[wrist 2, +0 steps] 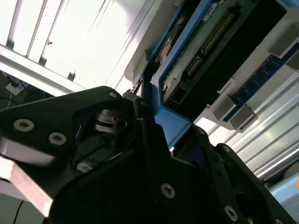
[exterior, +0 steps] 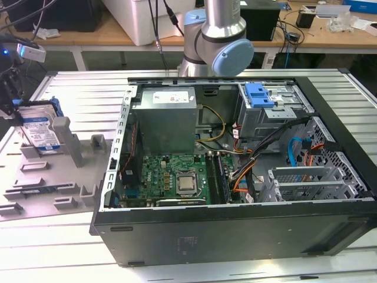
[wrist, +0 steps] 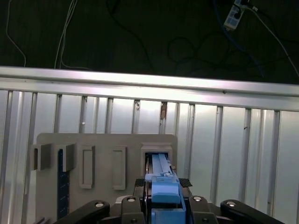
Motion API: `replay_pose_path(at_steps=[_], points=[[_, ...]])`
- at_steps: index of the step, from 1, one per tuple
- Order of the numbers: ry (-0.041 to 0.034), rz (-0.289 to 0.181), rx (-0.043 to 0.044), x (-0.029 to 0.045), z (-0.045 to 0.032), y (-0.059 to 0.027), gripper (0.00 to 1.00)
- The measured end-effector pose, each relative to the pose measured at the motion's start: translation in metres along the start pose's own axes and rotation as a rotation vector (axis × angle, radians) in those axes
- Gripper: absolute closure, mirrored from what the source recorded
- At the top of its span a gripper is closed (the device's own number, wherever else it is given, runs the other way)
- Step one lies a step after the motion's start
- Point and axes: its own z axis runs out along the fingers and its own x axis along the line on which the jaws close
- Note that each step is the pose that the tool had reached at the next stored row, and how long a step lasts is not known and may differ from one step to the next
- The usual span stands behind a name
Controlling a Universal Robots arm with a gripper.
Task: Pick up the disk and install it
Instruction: 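Pick up the disk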
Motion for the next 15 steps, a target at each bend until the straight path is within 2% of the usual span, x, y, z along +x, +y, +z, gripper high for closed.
replay_pose_path(at_steps=[5, 15], points=[[0.0057, 0.000, -0.0005, 0.0000, 0.0000, 0.0000, 0.62], [0.0061, 0.000, -0.0006, 0.0000, 0.0001, 0.0000, 0.62]])
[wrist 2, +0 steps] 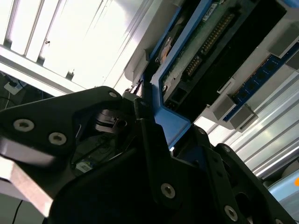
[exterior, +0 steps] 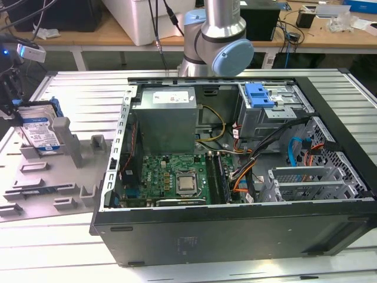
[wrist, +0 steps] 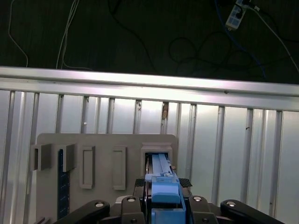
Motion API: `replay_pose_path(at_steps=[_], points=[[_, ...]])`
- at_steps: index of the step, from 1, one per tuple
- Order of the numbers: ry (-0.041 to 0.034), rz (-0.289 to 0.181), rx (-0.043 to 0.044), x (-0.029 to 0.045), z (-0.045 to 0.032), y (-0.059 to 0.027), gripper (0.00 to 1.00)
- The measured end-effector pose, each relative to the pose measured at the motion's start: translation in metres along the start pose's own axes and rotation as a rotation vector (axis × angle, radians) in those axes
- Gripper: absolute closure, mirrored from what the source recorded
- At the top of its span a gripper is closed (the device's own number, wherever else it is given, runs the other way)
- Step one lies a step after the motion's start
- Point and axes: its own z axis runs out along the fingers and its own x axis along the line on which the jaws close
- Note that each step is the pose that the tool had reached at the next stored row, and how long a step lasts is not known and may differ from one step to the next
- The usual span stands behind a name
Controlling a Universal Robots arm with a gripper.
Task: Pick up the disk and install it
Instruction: 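Pick up the disk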
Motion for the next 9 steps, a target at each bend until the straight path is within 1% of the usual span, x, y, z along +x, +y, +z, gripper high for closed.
replay_pose_path(at_steps=[6, 7, 8, 9], points=[[0.0000, 0.000, 0.0001, 0.0000, 0.0001, 0.0003, 0.62], [0.0001, 0.000, 0.0001, 0.0000, 0.0000, 0.0004, 0.56], [0.0002, 0.000, 0.0001, 0.0000, 0.0000, 0.0004, 0.43], [0.0003, 0.000, 0.0000, 0.0000, 0.0000, 0.0006, 0.43]])
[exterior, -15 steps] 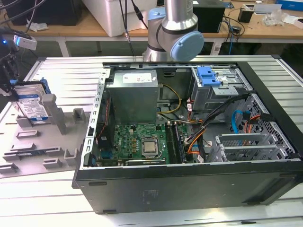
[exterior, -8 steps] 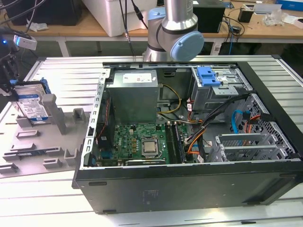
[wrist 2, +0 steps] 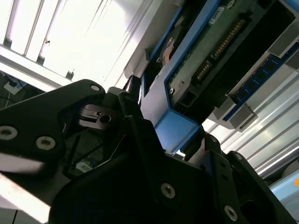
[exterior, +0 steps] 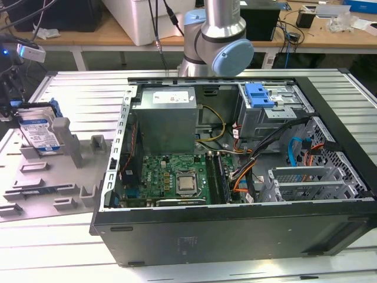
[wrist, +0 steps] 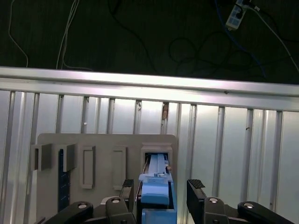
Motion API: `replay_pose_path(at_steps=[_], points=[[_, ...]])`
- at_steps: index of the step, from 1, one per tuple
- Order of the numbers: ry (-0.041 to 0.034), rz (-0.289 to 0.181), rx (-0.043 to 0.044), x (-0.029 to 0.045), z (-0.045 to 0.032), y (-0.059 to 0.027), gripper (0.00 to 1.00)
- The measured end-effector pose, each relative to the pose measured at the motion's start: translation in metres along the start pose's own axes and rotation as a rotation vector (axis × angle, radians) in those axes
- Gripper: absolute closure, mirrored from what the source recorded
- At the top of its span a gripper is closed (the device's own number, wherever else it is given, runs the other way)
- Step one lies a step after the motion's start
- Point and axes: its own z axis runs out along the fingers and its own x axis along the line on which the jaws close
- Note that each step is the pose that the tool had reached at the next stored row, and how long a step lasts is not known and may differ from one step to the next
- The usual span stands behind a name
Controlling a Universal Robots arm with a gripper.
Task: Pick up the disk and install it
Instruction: 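Pick up the disk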
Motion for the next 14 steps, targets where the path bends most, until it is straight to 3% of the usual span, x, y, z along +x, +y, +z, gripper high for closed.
replay_pose_path(at_steps=[5, 9, 14], points=[[0.0016, -0.012, 0.0010, -0.0001, 0.0001, 0.0017, 0.43], [0.0187, -0.053, 0.0018, 0.0002, 0.0000, 0.0008, 0.43], [0.0223, -0.084, 0.0046, 0.0005, 0.0001, -0.0010, 0.43]])
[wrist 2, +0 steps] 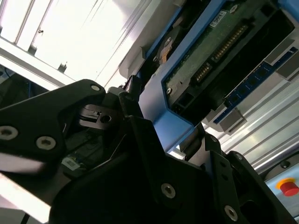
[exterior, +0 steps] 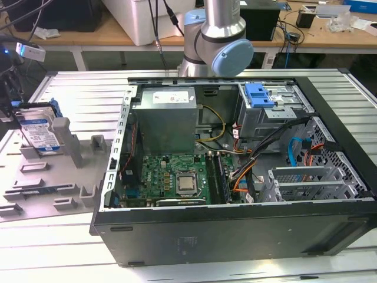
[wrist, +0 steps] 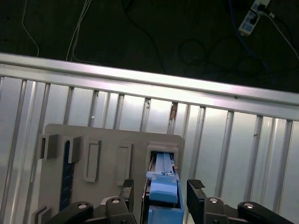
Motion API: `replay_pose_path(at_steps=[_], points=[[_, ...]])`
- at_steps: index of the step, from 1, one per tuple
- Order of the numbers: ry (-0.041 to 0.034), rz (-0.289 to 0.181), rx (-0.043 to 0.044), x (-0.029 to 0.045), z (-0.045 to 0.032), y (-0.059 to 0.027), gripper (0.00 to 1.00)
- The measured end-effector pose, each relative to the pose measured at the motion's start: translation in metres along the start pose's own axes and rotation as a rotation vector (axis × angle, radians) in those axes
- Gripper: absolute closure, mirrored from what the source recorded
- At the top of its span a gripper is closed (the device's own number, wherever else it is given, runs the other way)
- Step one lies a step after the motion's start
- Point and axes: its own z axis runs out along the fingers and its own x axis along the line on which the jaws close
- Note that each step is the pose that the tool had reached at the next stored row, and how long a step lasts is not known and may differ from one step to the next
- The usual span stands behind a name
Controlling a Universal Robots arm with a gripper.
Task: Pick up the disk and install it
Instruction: 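Pick up the disk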
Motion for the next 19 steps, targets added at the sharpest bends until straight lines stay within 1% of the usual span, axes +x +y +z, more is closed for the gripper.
replay_pose_path(at_steps=[7, 8, 9, 19], points=[[0.0002, 0.000, 0.0000, 0.0000, 0.0000, 0.0000, 0.43], [0.0001, -0.001, 0.0000, 0.0000, 0.0000, 0.0000, 0.51], [0.0002, -0.001, 0.0000, 0.0000, 0.0000, 0.0000, 0.62], [0.0003, -0.001, 0.0001, 0.0002, 0.0000, 0.0000, 0.62]])
